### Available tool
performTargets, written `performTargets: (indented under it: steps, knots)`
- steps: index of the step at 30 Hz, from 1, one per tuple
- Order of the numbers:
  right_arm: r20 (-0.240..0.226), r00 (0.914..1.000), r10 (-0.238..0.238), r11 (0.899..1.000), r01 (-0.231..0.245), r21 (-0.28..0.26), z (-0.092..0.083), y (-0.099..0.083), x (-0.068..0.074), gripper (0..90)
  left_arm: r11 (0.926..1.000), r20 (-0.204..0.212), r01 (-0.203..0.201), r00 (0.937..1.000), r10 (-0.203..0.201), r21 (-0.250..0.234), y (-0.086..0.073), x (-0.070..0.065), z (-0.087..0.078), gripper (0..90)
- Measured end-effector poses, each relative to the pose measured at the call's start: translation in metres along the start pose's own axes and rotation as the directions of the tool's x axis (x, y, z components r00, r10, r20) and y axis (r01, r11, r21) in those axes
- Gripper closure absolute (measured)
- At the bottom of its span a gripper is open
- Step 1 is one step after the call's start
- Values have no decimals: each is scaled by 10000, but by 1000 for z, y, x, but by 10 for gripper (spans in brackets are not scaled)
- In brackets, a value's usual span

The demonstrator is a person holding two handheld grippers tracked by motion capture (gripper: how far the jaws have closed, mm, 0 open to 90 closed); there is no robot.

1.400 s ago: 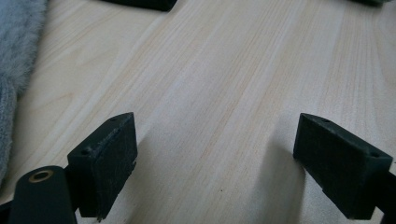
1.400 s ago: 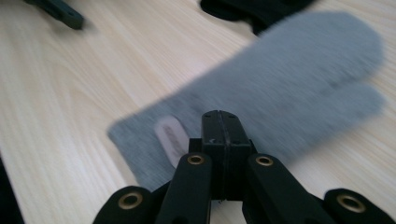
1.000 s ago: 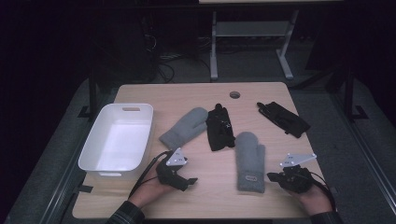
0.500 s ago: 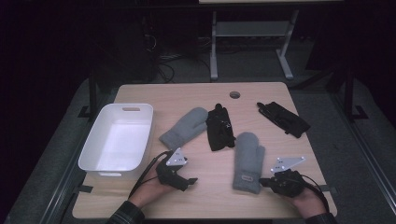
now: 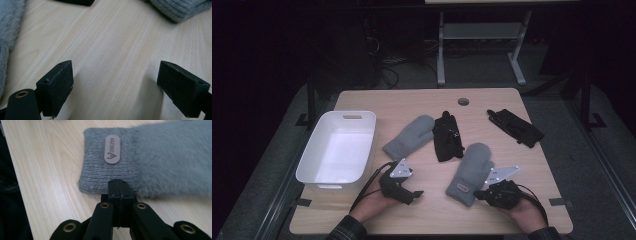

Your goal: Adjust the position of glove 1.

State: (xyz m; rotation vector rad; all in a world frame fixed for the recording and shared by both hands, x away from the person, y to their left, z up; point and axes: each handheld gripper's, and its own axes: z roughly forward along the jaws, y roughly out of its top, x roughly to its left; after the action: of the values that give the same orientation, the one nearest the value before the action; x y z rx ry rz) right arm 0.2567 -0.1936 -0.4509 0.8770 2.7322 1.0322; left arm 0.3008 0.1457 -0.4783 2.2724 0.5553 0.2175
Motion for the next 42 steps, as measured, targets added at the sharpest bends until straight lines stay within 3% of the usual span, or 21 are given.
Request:
performTargets:
  steps: [12, 16, 22, 28, 33, 35, 42]
  knots:
    - [-497, 9963, -700, 9975, 703, 51, 32, 35, 11, 900, 9999, -23, -120, 9999, 120, 4, 0, 1, 0, 127]
    - [-577, 9950, -813, 9966, 806, -154, 31, 43, 11, 900, 10000, -13, -71, 10000, 71, 3, 0, 1, 0, 127]
    - [-153, 9987, -485, 9958, 472, -791, 18, 52, -11, 900, 10000, -13, -22, 10000, 22, -42, 0, 0, 0, 126]
    - [257, 9996, -118, 9947, 144, -1015, 22, 59, -36, 900, 10000, -15, -87, 10000, 87, 10, 0, 1, 0, 127]
    - [359, 9992, -176, 9983, 195, -543, 38, 62, -46, 900, 9999, -35, -122, 9999, 122, 16, 0, 1, 0, 126]
    - [353, 9992, -190, 9996, 196, -184, 46, 60, -45, 900, 9999, -35, -119, 9999, 119, 11, 0, 1, 0, 126]
    - [170, 9995, -262, 9995, 264, -148, 47, 55, -34, 900, 10000, -10, -74, 10000, 74, 0, 0, 0, 0, 126]
